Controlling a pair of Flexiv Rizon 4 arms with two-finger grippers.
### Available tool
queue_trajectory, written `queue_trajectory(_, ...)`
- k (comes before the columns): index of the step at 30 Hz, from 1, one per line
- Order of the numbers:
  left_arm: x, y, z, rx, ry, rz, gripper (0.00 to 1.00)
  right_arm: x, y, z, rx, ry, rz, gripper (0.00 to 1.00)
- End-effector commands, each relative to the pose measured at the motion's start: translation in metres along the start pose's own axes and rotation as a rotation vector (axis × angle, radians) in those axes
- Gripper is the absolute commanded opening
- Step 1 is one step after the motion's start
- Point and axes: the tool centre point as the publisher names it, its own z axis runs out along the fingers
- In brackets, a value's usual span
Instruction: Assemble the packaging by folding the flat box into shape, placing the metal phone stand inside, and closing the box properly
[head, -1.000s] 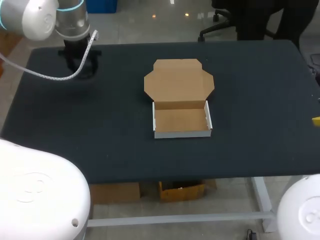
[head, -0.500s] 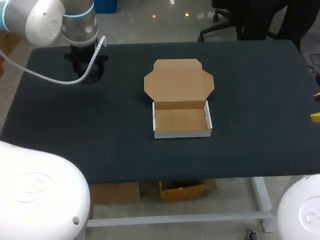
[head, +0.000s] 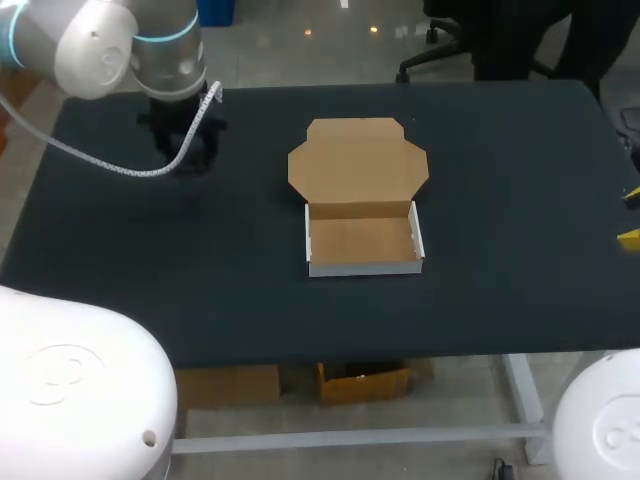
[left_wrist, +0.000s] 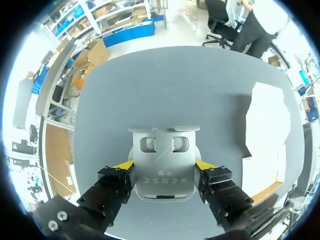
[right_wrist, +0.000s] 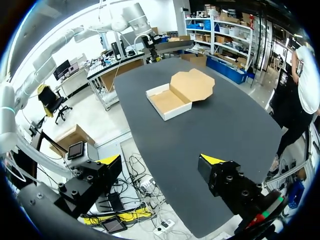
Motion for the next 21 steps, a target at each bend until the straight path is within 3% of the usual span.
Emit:
queue_trajectory(1,0.004,0.004,-0.006,0.005,-0.005,0.007,0.00,-0.006,0.003,0.010,0.034,-0.005,-0.004,1.00)
queue_trajectory(21,0.031,0.016,-0.012,-0.001,-0.002,0.069,0.00,-0.024,0.009,0.016,-0.008,-0.035,-0.040,1.00)
